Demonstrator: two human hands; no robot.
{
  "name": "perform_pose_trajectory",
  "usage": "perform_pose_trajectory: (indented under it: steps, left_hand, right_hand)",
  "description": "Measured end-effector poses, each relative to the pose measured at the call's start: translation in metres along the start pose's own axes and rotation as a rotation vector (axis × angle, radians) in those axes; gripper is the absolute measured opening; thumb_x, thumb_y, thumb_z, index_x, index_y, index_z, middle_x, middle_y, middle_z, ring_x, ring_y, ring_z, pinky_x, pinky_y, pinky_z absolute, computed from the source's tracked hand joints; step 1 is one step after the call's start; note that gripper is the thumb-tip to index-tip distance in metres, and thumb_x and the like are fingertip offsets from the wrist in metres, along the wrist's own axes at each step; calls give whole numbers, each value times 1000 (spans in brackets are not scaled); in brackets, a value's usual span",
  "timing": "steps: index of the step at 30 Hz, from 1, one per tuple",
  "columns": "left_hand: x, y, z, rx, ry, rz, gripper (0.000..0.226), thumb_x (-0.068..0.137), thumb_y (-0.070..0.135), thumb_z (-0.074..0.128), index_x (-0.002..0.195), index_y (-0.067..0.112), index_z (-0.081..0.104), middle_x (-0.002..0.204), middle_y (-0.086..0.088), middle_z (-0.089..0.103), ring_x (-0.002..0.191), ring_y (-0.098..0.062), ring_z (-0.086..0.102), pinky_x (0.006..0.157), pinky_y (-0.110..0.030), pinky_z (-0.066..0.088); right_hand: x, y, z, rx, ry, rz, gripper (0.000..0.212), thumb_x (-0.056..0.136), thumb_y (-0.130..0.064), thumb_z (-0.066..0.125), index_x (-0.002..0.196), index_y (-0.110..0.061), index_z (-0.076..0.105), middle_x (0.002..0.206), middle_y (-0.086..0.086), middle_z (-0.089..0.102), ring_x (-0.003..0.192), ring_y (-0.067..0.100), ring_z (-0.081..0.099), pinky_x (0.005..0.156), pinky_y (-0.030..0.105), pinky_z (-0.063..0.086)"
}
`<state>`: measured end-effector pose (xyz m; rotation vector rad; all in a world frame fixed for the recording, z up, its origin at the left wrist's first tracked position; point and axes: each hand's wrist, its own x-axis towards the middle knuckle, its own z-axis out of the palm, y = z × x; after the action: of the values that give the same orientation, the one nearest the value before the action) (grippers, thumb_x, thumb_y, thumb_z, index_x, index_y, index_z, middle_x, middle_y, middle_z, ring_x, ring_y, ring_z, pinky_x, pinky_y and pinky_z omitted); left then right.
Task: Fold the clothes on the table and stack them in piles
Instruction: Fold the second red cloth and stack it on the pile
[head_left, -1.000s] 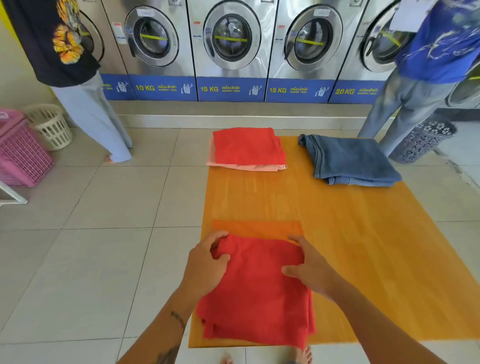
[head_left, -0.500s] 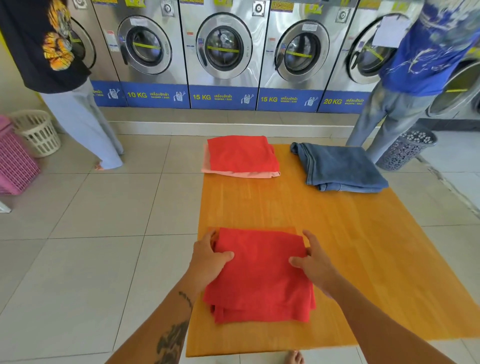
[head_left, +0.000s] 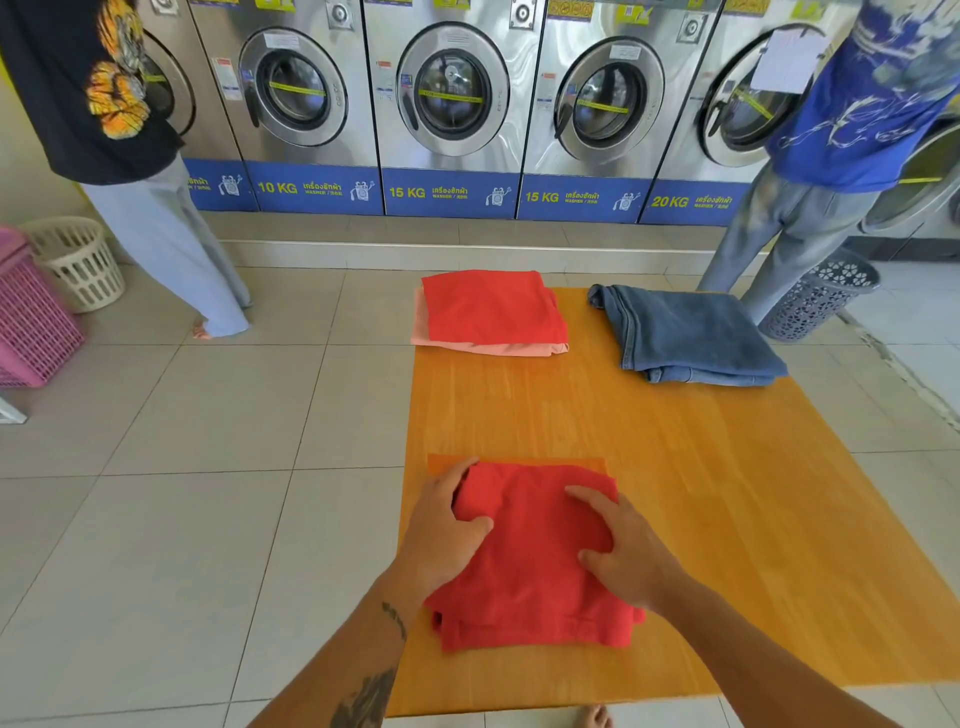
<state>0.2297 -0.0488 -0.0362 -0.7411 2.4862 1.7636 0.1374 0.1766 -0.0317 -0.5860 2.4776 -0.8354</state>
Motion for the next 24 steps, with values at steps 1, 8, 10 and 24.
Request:
perform_pose_trajectory:
  steps: [1, 8, 10, 24]
  left_hand:
    - [2, 2, -2, -6, -14, 1, 70, 82, 22, 68, 139, 51, 39, 137, 12, 43, 121, -9, 48, 102, -30, 43]
    - [14, 28, -17, -220, 107, 80, 57, 90, 11, 63, 126, 55, 54, 134, 14, 52, 117, -6, 53, 96, -25, 49]
    - [24, 40, -20, -351, 170, 89, 57, 90, 7, 63, 122, 53, 58, 131, 12, 56, 114, -9, 57, 92, -27, 52]
    - [201, 132, -55, -272, 456, 148, 55, 88, 2, 61, 119, 47, 62, 128, 9, 60, 108, -11, 61, 90, -35, 55]
  right_hand:
    - [2, -1, -1, -27, -7, -16, 74, 79, -9, 64, 141, -44, 42, 138, -7, 41, 128, 13, 43, 103, 20, 32]
    - [21, -30, -46, 207, 139, -68, 71, 80, 6, 61, 132, -42, 56, 128, -16, 51, 115, 3, 49, 82, 4, 36]
    - [35, -37, -66, 297, 157, -98, 72, 80, 9, 62, 129, -43, 58, 129, -18, 52, 113, -3, 51, 81, 4, 40]
    - [254, -63, -142, 430, 83, -218, 68, 83, 5, 63, 129, -46, 57, 131, -13, 53, 110, 10, 58, 88, 28, 53]
